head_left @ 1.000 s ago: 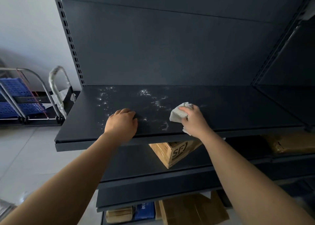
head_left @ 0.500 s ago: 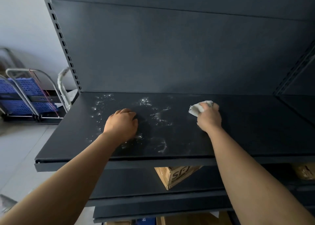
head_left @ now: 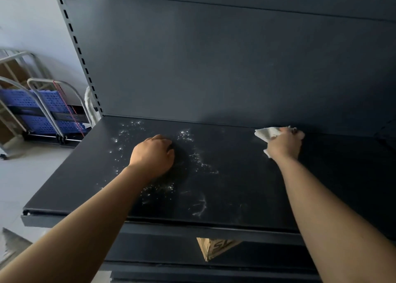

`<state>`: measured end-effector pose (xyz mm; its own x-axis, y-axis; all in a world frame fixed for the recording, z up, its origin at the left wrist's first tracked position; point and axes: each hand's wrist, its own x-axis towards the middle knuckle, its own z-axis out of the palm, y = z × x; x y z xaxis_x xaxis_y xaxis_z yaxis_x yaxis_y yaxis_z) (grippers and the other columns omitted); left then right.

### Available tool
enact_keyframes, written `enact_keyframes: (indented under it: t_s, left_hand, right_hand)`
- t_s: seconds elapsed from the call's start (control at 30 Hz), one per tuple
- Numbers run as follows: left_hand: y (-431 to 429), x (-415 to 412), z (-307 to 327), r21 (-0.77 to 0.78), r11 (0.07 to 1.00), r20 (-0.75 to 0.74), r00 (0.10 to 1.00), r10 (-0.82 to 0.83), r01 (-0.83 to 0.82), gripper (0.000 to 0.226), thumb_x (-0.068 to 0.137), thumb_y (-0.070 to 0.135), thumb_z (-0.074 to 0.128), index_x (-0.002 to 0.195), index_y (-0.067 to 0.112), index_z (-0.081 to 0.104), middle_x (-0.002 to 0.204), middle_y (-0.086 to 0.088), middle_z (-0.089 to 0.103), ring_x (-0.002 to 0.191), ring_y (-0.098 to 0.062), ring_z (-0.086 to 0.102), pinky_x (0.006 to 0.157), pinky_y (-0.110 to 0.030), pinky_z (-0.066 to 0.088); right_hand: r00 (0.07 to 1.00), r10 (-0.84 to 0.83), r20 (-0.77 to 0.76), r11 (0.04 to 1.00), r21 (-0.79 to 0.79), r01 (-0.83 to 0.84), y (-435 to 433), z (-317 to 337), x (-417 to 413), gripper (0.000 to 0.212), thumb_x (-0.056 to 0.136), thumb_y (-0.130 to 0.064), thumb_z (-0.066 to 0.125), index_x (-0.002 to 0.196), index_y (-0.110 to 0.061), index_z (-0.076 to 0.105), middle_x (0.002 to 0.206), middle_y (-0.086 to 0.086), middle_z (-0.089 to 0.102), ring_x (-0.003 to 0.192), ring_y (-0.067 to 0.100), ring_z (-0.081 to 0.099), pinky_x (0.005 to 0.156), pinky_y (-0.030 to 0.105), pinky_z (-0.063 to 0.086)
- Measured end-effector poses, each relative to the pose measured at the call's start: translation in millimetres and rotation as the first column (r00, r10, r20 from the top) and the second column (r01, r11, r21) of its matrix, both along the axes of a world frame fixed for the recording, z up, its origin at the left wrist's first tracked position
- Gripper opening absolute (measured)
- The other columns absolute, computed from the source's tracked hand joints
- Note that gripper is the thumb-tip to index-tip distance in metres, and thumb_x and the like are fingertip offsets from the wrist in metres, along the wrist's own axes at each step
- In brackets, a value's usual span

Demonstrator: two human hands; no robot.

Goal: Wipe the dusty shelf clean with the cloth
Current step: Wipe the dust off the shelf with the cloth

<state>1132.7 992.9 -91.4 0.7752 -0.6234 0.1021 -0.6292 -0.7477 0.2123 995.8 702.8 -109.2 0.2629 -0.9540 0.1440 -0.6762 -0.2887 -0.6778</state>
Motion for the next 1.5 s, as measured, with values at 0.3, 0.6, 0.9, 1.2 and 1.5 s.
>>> enact_keyframes:
  t_s: [0.3,0.6,0.9,1.2,1.5]
  left_hand:
    - [-0.7,1.0,-5.8,-0.065,0.998,0.044,0.999,-0.005,0.008,0.035,0.093,0.029,0.042,0.124,0.022,0.058,0.131,0.005,0.055,0.117,-0.022,0.054,0.088,-0.032,0.045]
    - [10.0,-10.8,-4.1,-0.126,0.992,0.006,1.0,0.026,-0.025,0.027,0.092,0.024,0.039,0.095,0.015,0.064,0.102,0.001,0.061,0.095,-0.024,0.058,0.069,-0.029,0.041]
    - [36.8,-27.4,-8.1,-0.144,0.988,0.02,0.999,-0.051,0.053,0.025,0.092,0.026,0.042,0.095,0.013,0.064,0.102,-0.002,0.06,0.095,-0.028,0.058,0.07,-0.032,0.047]
    - [81.4,-33.9,-9.0,-0.142,0.981,-0.007,0.991,-0.134,0.131,0.026,0.091,0.025,0.039,0.09,0.012,0.061,0.102,0.0,0.06,0.097,-0.026,0.057,0.068,-0.031,0.044]
    - [146.3,-23.8,-13.1,-0.159,0.969,0.017,0.982,-0.186,0.187,0.027,0.092,0.024,0.039,0.093,0.012,0.063,0.108,0.001,0.061,0.102,-0.026,0.057,0.073,-0.031,0.046]
  right_hand:
    - [0.986,0.155,-0.063,0.98,-0.115,-0.161,54.9,-3.9,65.4,0.032,0.094,-0.014,0.038,0.122,-0.006,0.051,0.137,0.013,0.04,0.122,0.035,0.043,0.102,0.048,0.037]
    - [0.733,0.676,-0.082,0.734,-0.019,-0.679,113.7,-6.3,101.8,0.042,0.091,-0.017,0.049,0.133,-0.017,0.052,0.142,0.015,0.032,0.126,0.032,0.041,0.109,0.033,0.033]
    - [0.94,0.274,-0.203,0.951,-0.09,-0.297,30.8,-4.5,-17.5,0.041,0.093,-0.019,0.044,0.133,-0.014,0.05,0.15,0.016,0.025,0.129,0.037,0.041,0.108,0.036,0.031]
    - [0.959,0.155,-0.237,0.98,-0.085,-0.18,109.6,-5.0,-87.0,0.041,0.095,-0.022,0.043,0.136,-0.017,0.046,0.151,0.01,0.022,0.119,0.037,0.052,0.103,0.04,0.042]
    - [0.913,0.364,-0.181,0.902,-0.176,-0.395,279.6,-4.5,-29.9,0.041,0.094,-0.019,0.048,0.135,-0.017,0.049,0.149,0.007,0.03,0.118,0.029,0.052,0.103,0.033,0.041]
